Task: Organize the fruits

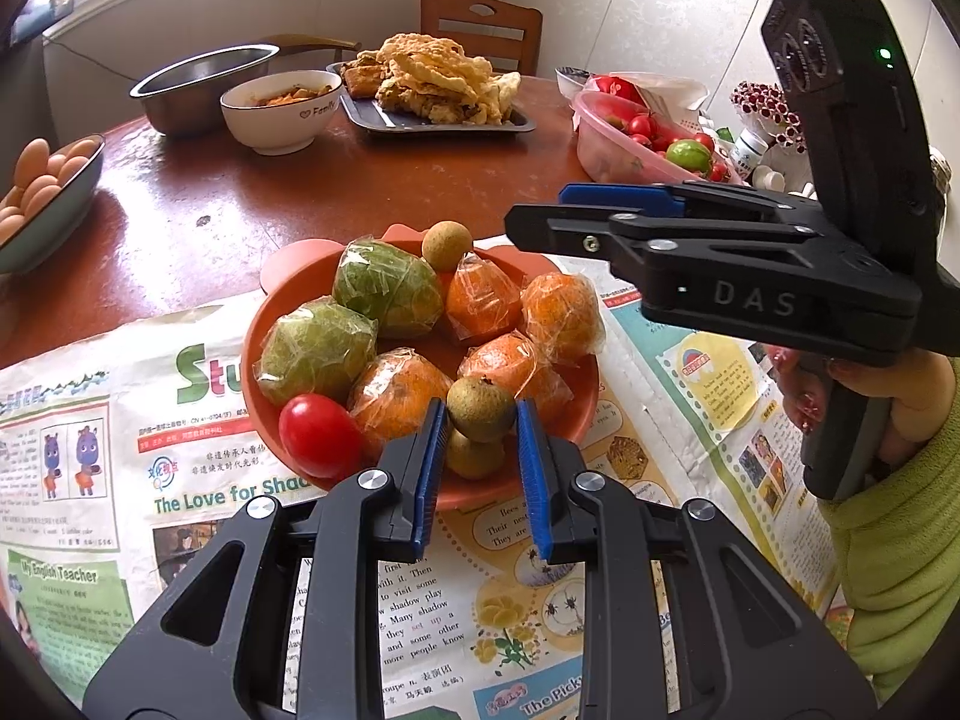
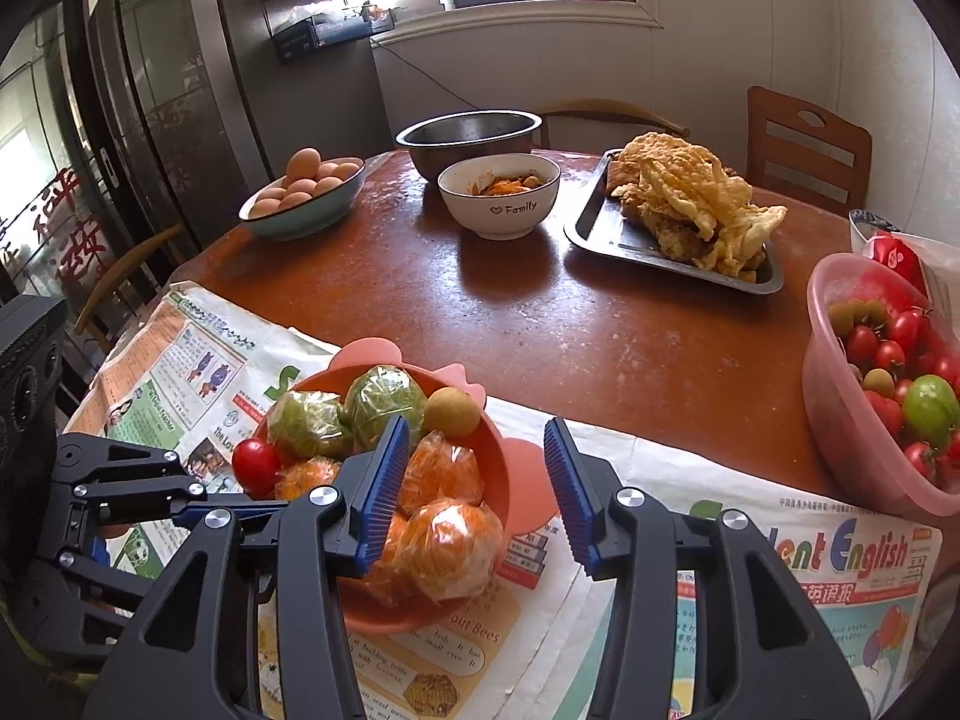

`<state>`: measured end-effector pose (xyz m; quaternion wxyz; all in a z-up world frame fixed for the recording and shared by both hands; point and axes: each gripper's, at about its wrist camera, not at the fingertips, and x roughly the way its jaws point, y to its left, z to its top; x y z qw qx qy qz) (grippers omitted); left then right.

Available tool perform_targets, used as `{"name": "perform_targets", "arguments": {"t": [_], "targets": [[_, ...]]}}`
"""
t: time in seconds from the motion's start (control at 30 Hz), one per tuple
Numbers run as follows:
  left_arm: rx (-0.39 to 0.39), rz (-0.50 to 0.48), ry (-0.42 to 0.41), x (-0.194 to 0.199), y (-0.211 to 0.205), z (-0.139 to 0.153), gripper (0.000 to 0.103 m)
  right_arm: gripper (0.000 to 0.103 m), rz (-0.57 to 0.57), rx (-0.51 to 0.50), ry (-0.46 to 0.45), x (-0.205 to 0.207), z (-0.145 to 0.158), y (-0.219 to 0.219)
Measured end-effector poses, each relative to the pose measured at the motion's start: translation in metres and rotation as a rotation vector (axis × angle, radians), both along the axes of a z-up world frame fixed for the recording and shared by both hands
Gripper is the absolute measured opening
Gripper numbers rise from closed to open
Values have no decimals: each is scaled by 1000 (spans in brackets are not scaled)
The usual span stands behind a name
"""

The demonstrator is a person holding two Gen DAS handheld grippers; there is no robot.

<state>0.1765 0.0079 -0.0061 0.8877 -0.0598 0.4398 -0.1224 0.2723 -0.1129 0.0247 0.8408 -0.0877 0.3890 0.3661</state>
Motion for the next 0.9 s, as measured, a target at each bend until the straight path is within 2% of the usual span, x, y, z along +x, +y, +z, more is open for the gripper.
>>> {"name": "perform_targets", "arguments": {"t": [0.1,0.3,0.43,0.53,0.63,0.73,0.9], "targets": [[-1,-2,-1,-1,-1,1,22,51,-2,0,-4,-4,2,-3],[5,5,-7,-2,-2,3,25,55,-15,2,-13,-9,5,-10],[5,14,-14,-5,1,6,25,62,-29,4,-21,-11,7,-15],[7,25,-19,-7,4,9,36,67,-37,-1,-30,-14,9,-18],[6,33,-25,-10,6,12,37,71,-43,-2,-38,-17,11,-20],[1,44,-34,-14,10,15,46,76,-52,-1,-47,-21,14,-23],[6,59,-48,-21,13,20,50,82,-74,9,-63,-28,20,-27]]}}
